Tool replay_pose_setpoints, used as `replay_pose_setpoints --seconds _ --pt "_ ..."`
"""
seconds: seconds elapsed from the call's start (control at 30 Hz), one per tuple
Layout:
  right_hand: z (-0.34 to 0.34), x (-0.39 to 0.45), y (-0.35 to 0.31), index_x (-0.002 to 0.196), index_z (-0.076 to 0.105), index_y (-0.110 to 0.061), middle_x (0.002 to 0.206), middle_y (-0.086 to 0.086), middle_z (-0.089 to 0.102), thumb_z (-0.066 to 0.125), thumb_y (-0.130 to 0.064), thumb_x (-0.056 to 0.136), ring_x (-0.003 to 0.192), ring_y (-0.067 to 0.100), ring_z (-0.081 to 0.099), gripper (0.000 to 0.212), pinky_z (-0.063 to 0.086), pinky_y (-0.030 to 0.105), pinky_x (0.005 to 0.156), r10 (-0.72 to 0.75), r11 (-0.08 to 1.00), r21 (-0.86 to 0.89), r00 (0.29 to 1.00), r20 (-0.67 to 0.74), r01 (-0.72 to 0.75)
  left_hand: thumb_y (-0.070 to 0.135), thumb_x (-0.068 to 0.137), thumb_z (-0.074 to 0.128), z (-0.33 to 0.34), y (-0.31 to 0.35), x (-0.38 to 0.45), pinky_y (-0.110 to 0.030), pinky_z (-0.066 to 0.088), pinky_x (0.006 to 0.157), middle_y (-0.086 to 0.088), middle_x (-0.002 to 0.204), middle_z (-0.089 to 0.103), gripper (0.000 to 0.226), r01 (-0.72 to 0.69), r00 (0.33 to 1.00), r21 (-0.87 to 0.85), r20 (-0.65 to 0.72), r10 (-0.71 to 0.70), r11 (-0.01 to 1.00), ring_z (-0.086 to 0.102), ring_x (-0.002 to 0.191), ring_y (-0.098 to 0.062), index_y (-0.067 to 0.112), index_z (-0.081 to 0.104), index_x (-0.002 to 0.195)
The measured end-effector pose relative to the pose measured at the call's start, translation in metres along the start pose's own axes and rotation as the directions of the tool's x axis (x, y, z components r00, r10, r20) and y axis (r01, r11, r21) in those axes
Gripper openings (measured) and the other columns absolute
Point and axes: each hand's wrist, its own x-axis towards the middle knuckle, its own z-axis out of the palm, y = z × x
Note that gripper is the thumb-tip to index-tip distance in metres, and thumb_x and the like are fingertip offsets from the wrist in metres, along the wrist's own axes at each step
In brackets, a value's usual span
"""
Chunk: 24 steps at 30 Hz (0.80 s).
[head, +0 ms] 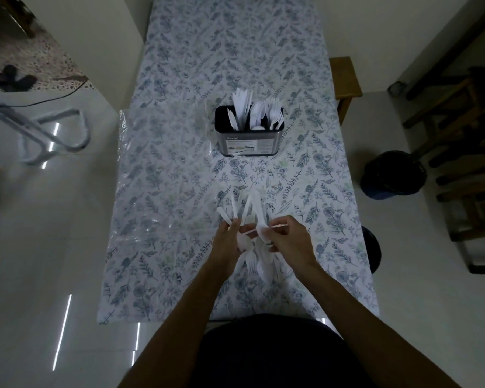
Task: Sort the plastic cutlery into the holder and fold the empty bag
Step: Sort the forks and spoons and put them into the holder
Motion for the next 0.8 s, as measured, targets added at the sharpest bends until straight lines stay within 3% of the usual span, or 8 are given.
replay_pose_setpoints --seconds 0.17,0.23,0.33,0.43,0.5,0.57,0.67,0.8 --pt "0.015 -0.002 -0.007 0.087 0.076 -0.013 0.092 -0.004 0.078 0.078 -0.011 0.085 0.076 0.018 0.075 0.004 0.064 0.043 0.067 -0.06 0.998 -0.028 0.988 0.14 0.064 0.024 0.112 0.035 0.005 -0.002 -0.005 -0.043 0.062 0.077 -0.032 0.121 0.065 0.042 -0.011 0.995 -0.088 0.097 0.02 0.996 0.069 0.102 -0.037 -0.01 0.051 0.131" --pt "0.02 -0.003 -0.007 0.087 0.078 -0.015 0.095 -0.009 0.077 0.078 -0.011 0.085 0.075 0.017 0.075 0.005 0.064 0.043 0.065 -0.098 0.991 -0.076 0.982 0.164 0.111 0.04 0.111 0.03 0.007 -0.004 -0.006 -0.043 0.057 0.071 -0.03 0.113 0.068 0.059 -0.023 0.989 -0.085 0.146 0.035 0.996 0.069 0.093 -0.036 -0.013 0.054 0.126" --pt "0.026 -0.007 -0.004 0.088 0.08 -0.018 0.099 -0.014 0.076 0.077 -0.011 0.085 0.074 0.008 0.074 0.008 0.063 0.032 0.06 -0.184 0.961 -0.176 0.968 0.173 0.214 0.059 0.107 0.023 0.01 -0.006 -0.007 -0.045 0.061 0.08 -0.027 0.122 0.07 0.074 -0.007 0.998 -0.163 0.058 0.017 0.987 0.072 0.107 -0.034 -0.002 0.057 0.134" --pt "0.031 -0.012 -0.003 0.095 0.082 -0.018 0.102 -0.012 0.078 0.078 -0.015 0.084 0.081 0.0 0.072 0.012 0.059 0.021 0.072 -0.314 0.897 -0.253 0.926 0.211 0.362 0.059 0.107 0.025 0.009 -0.009 -0.003 -0.032 0.059 0.059 -0.01 0.09 0.074 0.067 -0.012 0.999 -0.213 -0.054 0.0 0.977 0.073 0.076 -0.021 0.005 0.06 0.125" --pt "0.028 -0.013 -0.004 0.095 0.081 -0.017 0.093 -0.01 0.078 0.077 -0.019 0.088 0.074 -0.002 0.071 0.009 0.057 0.017 0.071 -0.351 0.875 -0.264 0.907 0.232 0.406 0.056 0.108 0.028 0.009 -0.007 -0.001 -0.028 0.053 0.057 -0.007 0.082 0.068 0.062 0.012 0.997 -0.226 -0.07 -0.029 0.974 0.065 0.068 -0.017 0.005 0.06 0.12" --pt "0.017 -0.011 -0.003 0.09 0.077 -0.02 0.079 -0.01 0.075 0.07 -0.024 0.094 0.061 0.005 0.069 0.009 0.058 0.023 0.061 -0.32 0.894 -0.274 0.934 0.16 0.353 0.053 0.109 0.029 0.008 -0.005 0.0 -0.033 0.052 0.068 -0.01 0.083 0.064 0.058 0.031 0.992 -0.195 -0.114 -0.054 0.98 0.063 0.079 -0.022 0.004 0.061 0.11" --pt "-0.01 0.004 0.012 0.094 0.07 -0.018 0.083 -0.007 0.071 0.064 -0.029 0.097 0.07 0.01 0.069 0.013 0.06 0.028 0.066 -0.268 0.856 -0.467 0.963 -0.031 0.223 0.049 0.109 0.036 0.003 -0.001 0.0 -0.028 0.039 0.06 0.001 0.067 0.044 0.045 0.039 0.984 -0.205 -0.161 -0.073 0.978 0.044 0.062 -0.015 0.012 0.057 0.097" --pt "-0.034 0.015 0.042 0.1 0.06 -0.02 0.093 -0.003 0.065 0.07 -0.041 0.087 0.084 0.018 0.065 0.026 0.057 0.037 0.078 -0.021 0.685 -0.728 0.999 0.038 0.042 0.048 0.107 0.043 -0.006 -0.002 0.003 -0.025 0.035 0.052 0.005 0.065 0.043 0.036 0.055 0.987 -0.22 -0.137 -0.087 0.974 0.041 0.051 -0.008 0.016 0.055 0.095"
